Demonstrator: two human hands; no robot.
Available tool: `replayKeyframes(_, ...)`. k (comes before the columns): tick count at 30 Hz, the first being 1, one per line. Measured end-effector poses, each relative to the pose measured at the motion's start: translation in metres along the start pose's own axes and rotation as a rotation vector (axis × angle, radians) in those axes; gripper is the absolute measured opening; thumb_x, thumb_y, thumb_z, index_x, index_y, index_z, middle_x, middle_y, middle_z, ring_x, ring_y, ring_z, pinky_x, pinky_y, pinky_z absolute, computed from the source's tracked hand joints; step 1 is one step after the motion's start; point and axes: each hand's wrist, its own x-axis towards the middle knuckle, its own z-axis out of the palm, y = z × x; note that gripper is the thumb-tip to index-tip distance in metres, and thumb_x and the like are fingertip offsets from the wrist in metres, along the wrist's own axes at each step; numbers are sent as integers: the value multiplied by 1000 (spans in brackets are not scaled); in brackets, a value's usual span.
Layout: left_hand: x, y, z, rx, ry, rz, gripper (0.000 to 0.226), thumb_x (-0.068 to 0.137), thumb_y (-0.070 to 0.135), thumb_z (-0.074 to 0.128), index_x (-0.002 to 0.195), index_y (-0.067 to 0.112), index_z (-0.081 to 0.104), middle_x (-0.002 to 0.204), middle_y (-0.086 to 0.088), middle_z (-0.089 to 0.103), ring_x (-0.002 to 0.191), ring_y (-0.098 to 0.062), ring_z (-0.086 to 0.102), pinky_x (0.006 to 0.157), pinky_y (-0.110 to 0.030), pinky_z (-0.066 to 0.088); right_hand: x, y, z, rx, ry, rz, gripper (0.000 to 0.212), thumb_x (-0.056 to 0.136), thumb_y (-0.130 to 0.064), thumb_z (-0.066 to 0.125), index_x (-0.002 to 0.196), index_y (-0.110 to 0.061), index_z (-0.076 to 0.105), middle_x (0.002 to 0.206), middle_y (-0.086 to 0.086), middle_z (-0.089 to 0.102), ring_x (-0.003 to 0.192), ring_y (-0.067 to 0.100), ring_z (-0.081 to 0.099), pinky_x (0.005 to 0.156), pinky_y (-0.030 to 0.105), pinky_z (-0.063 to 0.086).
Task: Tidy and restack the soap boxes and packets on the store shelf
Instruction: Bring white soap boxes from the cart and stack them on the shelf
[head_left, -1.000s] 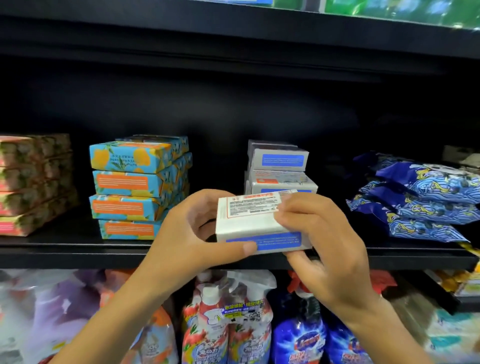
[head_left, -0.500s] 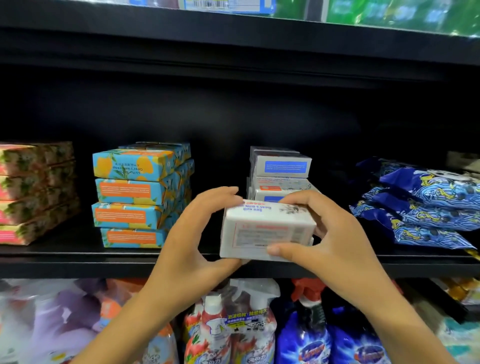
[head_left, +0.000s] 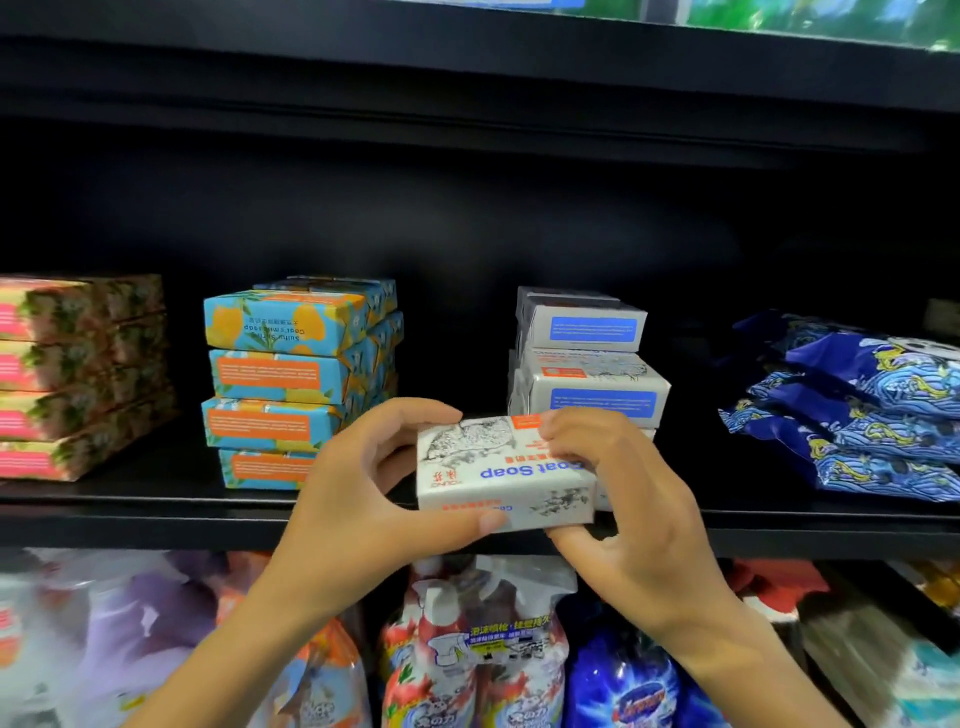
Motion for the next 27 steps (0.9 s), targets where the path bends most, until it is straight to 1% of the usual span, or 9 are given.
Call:
replayKeyframes(2, -4, -5, -7, 55, 92, 10, 57, 45, 40, 84, 97, 33, 64, 101, 11, 69, 95, -3, 65, 75, -17, 53, -5, 2, 1, -1, 7, 82, 54, 69, -17, 72, 115, -17, 45, 116, -3, 54, 111, 6, 48, 93, 10, 39)
replayKeyframes(5, -10, -16, -17, 173, 214, -15, 54, 45, 48, 80, 94, 36, 64, 100, 19, 66, 96, 1, 63, 78, -14, 52, -17, 4, 5, -36, 21, 153, 49, 71, -25, 72, 114, -18, 50, 111, -6, 55, 106, 4, 50, 95, 9, 37)
replayKeyframes(8, -15, -26, -17, 365, 221, -9, 53, 48, 56, 74, 96, 37, 61, 104, 26, 60, 99, 6, 58, 81, -20, 51, -31, 8, 15, -152, -81, 152, 38, 72, -26, 77, 103, -15, 60, 99, -4, 61, 96, 6, 54, 87, 13, 40)
replayKeyframes(11, -18, -35, -14, 437, 192, -54, 57, 52, 62, 69, 100, 32, 62, 101, 22, 61, 101, 3, 56, 84, -27, 51, -40, 10, 27, -311, -179, 132, 35, 65, -24, 83, 95, -12, 69, 91, -2, 65, 86, 15, 61, 76, 22, 46)
replayKeyframes(14, -18, -38, -15, 602, 126, 17, 62, 60, 64, 66, 106, 22, 65, 106, 14, 60, 100, 0, 55, 82, -19, 46, -44, 12, 33, -400, -160, 67, 30, 62, -17, 85, 88, -11, 71, 85, -1, 66, 83, 17, 60, 68, 26, 53)
replayKeyframes(17, -15, -38, -12, 861, 93, 220, 50, 71, 46, 77, 100, 7, 71, 106, -4, 64, 99, -20, 57, 80, -25, 45, -46, 13, 37, -377, -119, 83, 26, 65, -12, 82, 88, -10, 71, 85, 0, 65, 87, 14, 52, 71, 25, 49)
replayKeyframes(20, -10, -40, -7, 1027, 80, 407, 23, 76, 16, 78, 93, 1, 71, 93, -10, 66, 88, -29, 57, 69, -36, 49, -47, 13, 39, -370, -112, 98, 23, 66, -10, 82, 85, -9, 70, 81, 0, 63, 84, 13, 48, 72, 23, 45)
replayKeyframes(23, 0, -41, -4, 1028, 39, 384, 28, 65, -2, 83, 90, -1, 71, 87, -11, 67, 80, -33, 63, 60, -40, 54, -47, 11, 39, -378, -110, 111, 23, 64, -9, 83, 84, -9, 71, 78, -1, 62, 80, 12, 46, 71, 24, 44)
replayKeyframes(27, 19, -42, -4, 1049, 3, 327, 34, 55, -11, 84, 86, -1, 74, 81, -11, 71, 78, -31, 68, 59, -37, 58, -47, 9, 40, -379, -109, 116, 24, 63, -8, 83, 84, -9, 71, 77, -1, 62, 79, 12, 44, 69, 23, 44)
